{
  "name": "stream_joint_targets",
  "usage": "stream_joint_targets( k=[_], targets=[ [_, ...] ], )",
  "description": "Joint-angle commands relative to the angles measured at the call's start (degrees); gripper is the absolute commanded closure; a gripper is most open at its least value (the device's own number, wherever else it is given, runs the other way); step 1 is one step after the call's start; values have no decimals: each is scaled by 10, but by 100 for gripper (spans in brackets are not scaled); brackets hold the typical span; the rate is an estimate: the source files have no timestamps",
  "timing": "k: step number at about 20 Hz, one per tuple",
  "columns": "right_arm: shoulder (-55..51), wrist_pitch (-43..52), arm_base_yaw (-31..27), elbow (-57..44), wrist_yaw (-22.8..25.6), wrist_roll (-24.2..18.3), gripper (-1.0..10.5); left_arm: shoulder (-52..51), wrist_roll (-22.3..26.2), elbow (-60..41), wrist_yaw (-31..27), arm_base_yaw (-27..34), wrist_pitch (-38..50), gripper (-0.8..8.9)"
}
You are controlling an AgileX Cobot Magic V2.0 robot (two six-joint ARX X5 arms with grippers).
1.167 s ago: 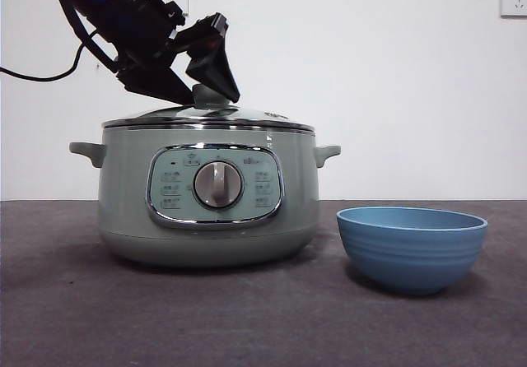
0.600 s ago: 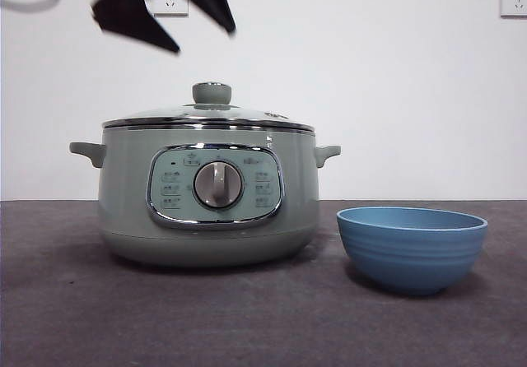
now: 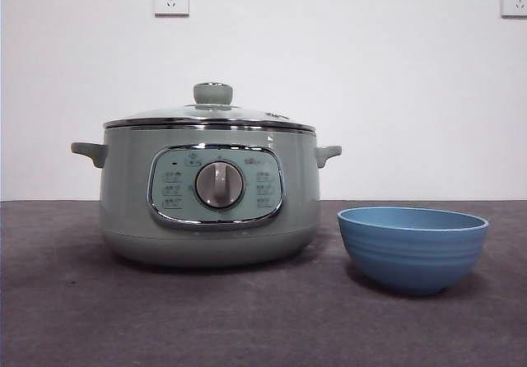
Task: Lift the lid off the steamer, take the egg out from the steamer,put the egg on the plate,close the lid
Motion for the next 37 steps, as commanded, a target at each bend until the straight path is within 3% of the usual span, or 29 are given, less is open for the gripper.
stream_joint_targets(
  k=[1, 2, 3, 21, 23, 25, 27, 30, 33, 37],
  targets=[
    [5, -5, 1, 0, -12, 4, 703, -23, 1, 0, 1, 0, -28, 669],
    [7, -7, 1, 0, -12, 4, 848, -30, 3, 0, 1, 0, -36, 785],
    [10, -9, 1, 0, -12, 3, 969, -37, 3, 0, 1, 0, -41, 818],
    [15, -9, 1, 0, -8, 3, 946, -43, 2, 0, -5, 0, -35, 818],
    [15, -9, 1, 0, -8, 3, 946, -43, 39, 0, -28, 1, -7, 817],
    [15, -9, 1, 0, -8, 3, 946, -54, 90, -5, -63, 21, 48, 817],
    [15, -9, 1, 0, -8, 3, 946, -85, 137, -43, -54, 66, 163, 817],
    [15, -9, 1, 0, -6, 3, 946, -171, 133, -172, -6, 156, 325, 817],
    [15, -9, 1, 0, -6, 3, 946, -280, 133, -348, -6, 250, 448, 817],
    [15, -9, 1, 0, -6, 3, 946, -422, 134, -544, -61, 310, 521, 817]
  ],
)
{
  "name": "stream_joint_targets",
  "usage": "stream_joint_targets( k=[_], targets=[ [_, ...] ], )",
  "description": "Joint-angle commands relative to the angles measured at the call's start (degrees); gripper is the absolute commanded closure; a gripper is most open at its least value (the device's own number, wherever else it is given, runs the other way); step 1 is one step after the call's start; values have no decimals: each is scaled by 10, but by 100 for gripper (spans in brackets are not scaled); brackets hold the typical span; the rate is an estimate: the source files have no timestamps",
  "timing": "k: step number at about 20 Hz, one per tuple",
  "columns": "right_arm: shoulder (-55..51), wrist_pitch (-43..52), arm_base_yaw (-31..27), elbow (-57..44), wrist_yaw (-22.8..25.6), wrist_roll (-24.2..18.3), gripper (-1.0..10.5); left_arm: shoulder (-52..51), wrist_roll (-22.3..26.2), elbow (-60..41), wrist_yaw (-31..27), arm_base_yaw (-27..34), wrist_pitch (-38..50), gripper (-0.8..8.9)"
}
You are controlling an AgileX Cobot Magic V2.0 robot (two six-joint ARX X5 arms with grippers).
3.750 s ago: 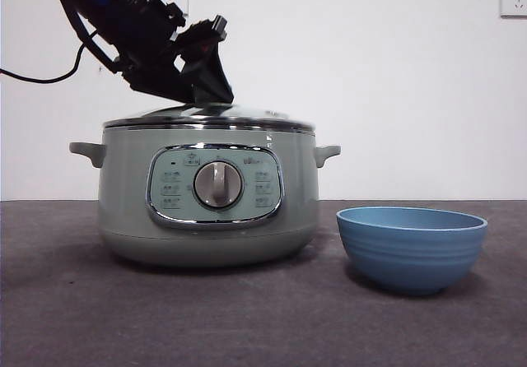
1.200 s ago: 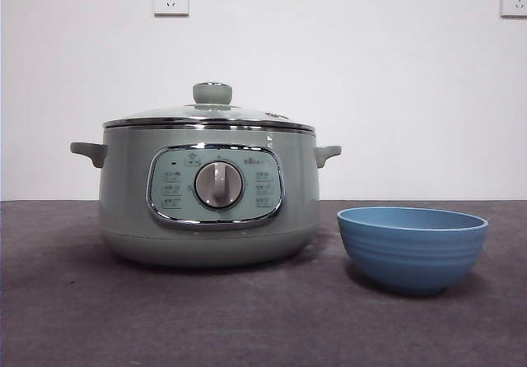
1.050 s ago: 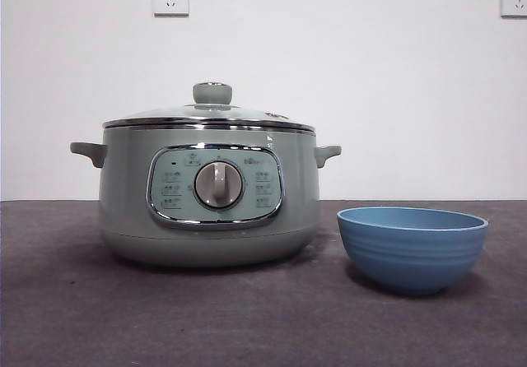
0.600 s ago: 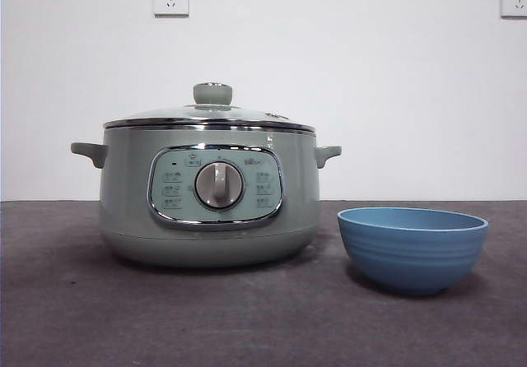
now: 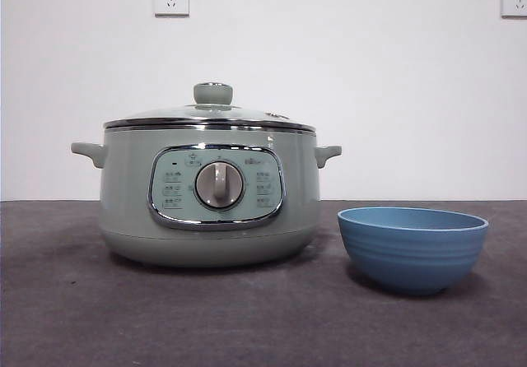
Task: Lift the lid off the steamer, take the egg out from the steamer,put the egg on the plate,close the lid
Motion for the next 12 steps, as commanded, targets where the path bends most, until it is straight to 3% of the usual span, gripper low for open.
stream_joint_targets(
  k=[1, 7, 12],
  targets=[
    [-1, 2, 1, 0, 2, 3, 946, -74, 6, -99, -29, 16, 27, 817],
    [-1, 2, 1, 0, 2, 3, 946, -223, -37, -263, -71, 22, 29, 817],
    [-1, 2, 1, 0, 2, 3, 946, -270, -54, -308, -75, 22, 8, 817]
  ],
)
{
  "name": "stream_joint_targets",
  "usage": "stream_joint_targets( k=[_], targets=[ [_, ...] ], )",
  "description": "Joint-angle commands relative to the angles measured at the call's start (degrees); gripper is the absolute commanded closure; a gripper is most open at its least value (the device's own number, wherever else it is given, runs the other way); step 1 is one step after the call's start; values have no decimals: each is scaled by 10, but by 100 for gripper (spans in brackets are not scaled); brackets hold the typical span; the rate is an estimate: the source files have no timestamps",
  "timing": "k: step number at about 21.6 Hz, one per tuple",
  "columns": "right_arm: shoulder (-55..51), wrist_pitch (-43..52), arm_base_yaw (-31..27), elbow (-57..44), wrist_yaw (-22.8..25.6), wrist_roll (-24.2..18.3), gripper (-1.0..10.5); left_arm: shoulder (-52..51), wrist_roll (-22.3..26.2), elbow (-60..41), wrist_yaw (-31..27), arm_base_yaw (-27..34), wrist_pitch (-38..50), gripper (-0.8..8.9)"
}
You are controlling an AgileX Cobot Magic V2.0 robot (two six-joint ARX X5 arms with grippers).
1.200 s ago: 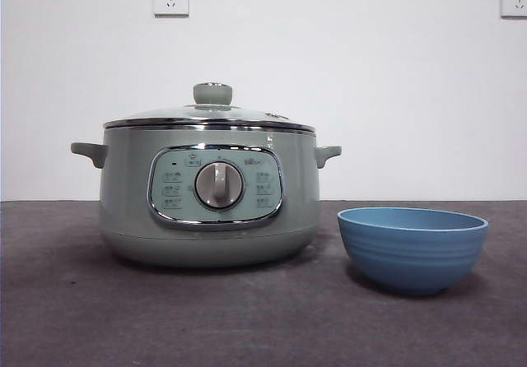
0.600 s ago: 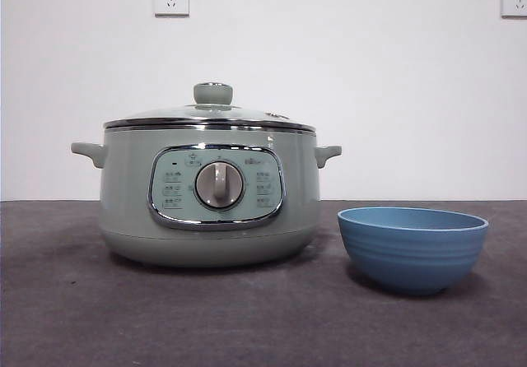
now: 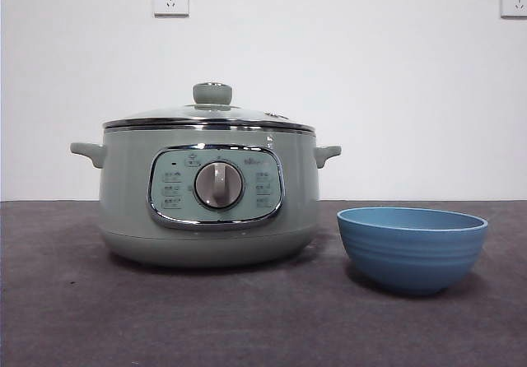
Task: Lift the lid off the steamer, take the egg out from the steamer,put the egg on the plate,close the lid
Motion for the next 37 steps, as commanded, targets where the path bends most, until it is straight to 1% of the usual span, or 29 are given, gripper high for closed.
stream_joint_targets(
  k=[1, 5, 19, 20, 21, 22, 23, 25, 26, 29, 30, 31, 33, 37],
  targets=[
    [-1, 2, 1, 0, 2, 3, 946, -20, -11, -15, -1, 2, -26, 817],
    [-1, 2, 1, 0, 2, 3, 946, -19, -25, -17, -8, 2, -30, 817],
    [-1, 2, 1, 0, 2, 3, 946, -19, -25, -17, -10, 2, -27, 817],
    [-2, 7, 0, 0, 8, -14, 946, -19, -25, -17, -9, 2, -27, 817],
    [-9, 17, -9, -1, 33, -17, 946, -19, -25, -17, -9, 2, -27, 817],
    [-20, 39, -25, -2, 64, -17, 946, -19, -25, -17, -9, 2, -27, 817],
    [-32, 71, -50, -7, 68, -17, 946, -19, -25, -17, -10, 2, -27, 817],
    [-67, 149, -116, -37, 24, -16, 946, -19, -25, -17, -10, 2, -27, 817],
    [-88, 183, -151, -59, 11, -20, 946, -19, -25, -17, -9, 2, -27, 817],
    [-155, 299, -225, -163, 8, -51, 946, -19, -25, -17, -10, 2, -27, 817],
    [-181, 346, -242, -208, -10, -57, 946, -19, -25, -17, -9, 2, -27, 817],
    [-207, 394, -254, -254, -24, -57, 946, -19, -25, -17, -10, 2, -27, 817],
    [-239, 451, -263, -315, -26, -64, 946, -19, -25, -17, -10, 2, -27, 817],
    [-280, 510, -266, -407, -29, -100, 946, -19, -25, -17, -10, 2, -27, 817]
  ],
)
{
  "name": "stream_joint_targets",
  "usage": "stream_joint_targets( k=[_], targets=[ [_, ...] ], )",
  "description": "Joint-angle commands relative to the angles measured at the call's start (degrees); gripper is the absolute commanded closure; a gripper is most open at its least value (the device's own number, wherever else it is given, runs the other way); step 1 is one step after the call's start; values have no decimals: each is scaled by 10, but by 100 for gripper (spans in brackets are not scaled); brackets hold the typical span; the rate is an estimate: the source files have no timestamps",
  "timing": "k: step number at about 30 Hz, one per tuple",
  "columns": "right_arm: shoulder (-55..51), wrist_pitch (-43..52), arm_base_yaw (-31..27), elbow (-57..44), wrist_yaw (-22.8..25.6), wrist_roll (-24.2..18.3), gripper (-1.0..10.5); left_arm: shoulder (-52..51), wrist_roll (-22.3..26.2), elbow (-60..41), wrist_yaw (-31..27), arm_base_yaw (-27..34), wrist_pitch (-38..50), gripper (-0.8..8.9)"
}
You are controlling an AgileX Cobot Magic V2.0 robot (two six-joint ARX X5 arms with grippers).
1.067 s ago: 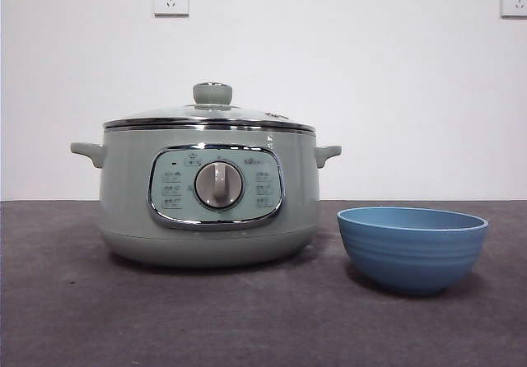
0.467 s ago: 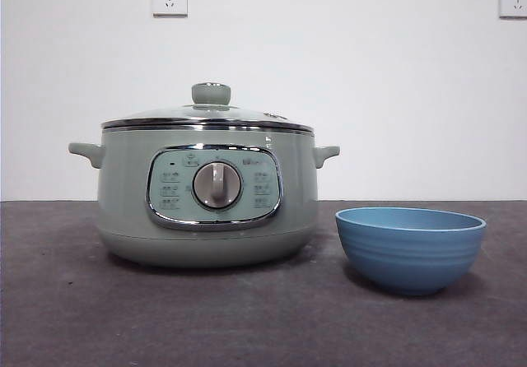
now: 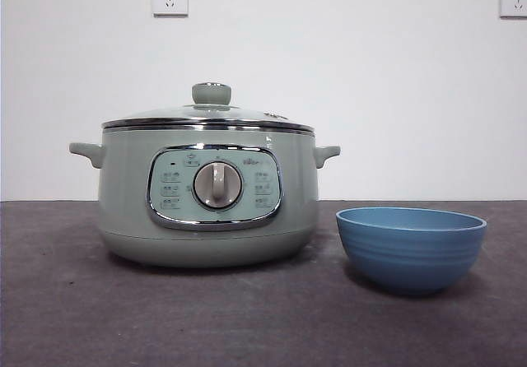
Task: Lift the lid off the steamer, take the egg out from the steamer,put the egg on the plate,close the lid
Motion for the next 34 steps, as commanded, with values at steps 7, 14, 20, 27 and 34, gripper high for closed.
stream_joint_targets(
  k=[7, 14, 20, 27, 34],
  targets=[
    [-60, 20, -1, -144, -2, -25, 946, -2, -5, -8, -1, 2, 2, 817],
    [-79, -13, -1, -177, -1, -23, 946, -2, -5, -8, -1, 2, 2, 817],
    [-79, -29, -1, -177, -2, -23, 946, -2, -5, -8, -1, 2, 3, 817],
    [-79, -28, -1, -177, -2, -15, 946, -2, -5, -8, -1, 2, 3, 817],
    [-79, -28, -1, -177, -2, -15, 946, -2, -5, -8, -1, 2, 2, 817]
  ],
)
